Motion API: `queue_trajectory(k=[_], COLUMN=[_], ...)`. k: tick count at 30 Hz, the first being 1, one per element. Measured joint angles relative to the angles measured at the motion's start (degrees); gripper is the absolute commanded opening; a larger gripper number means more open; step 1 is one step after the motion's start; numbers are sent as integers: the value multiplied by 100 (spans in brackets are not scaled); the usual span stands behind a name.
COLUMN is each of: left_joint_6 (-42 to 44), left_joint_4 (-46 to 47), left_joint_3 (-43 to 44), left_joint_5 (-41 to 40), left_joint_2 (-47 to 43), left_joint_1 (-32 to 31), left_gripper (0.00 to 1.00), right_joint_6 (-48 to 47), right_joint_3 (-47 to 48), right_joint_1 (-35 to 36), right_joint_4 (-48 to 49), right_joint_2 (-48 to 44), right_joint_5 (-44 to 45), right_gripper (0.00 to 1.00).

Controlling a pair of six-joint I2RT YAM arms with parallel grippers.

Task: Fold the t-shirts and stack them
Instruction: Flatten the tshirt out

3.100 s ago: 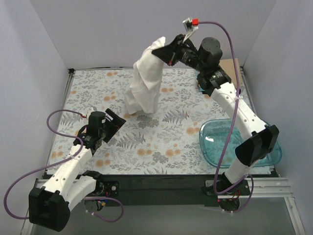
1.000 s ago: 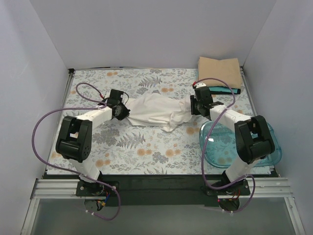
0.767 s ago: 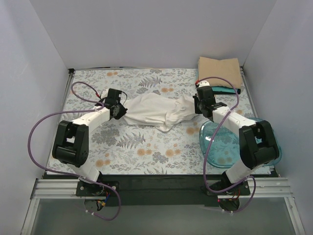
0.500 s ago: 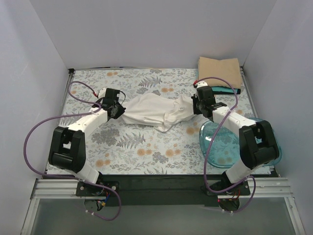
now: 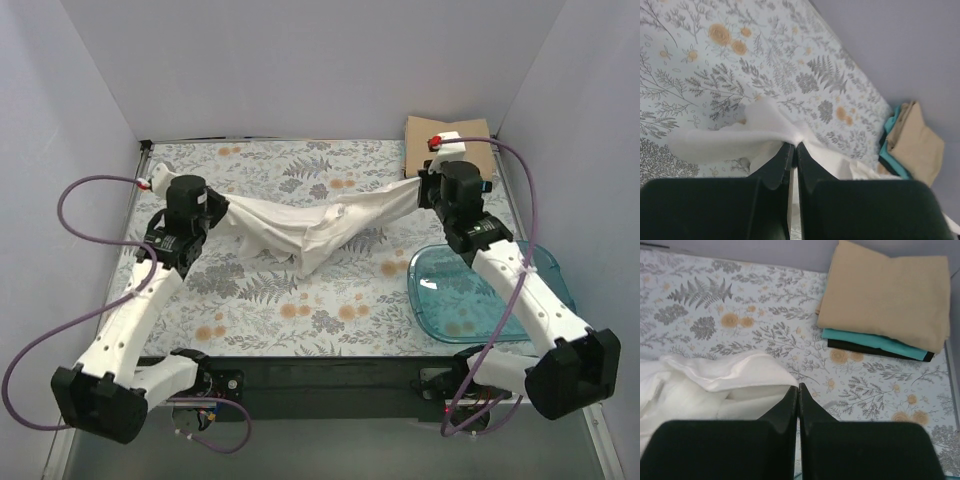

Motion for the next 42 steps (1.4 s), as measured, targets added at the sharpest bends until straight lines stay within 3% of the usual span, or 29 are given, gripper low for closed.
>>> queue_trajectory(k=[10, 14, 23, 34, 38, 42], left_joint_6=[-149, -129, 157, 446, 546, 645], left_joint_4=[-391, -573, -918, -1082, -1001, -586], left_joint_3=[568, 1143, 2424, 3322, 3348, 2813], left_joint_5=[-616, -837, -780, -929, -1082, -1445], left_joint_2=[-2354, -2793, -3012, -3368, -3283, -3001], left_joint_1=[15, 17, 22, 22, 24, 26], left_gripper=[0, 0, 0, 0, 0, 0], right_joint_6=[-262, -330, -415, -382, -352, -345], right_joint_3=[13, 94, 870, 1025, 1023, 988], right_joint_1=[0, 0, 0, -2, -2, -2], right_joint_4=[-52, -79, -109, -83, -116, -70], right_joint_2=[-1731, -2271, -3049, -3781, -3711, -3416], right_joint_5=[391, 409, -17, -590, -763, -785], right_gripper=[1, 1, 1, 1, 1, 1])
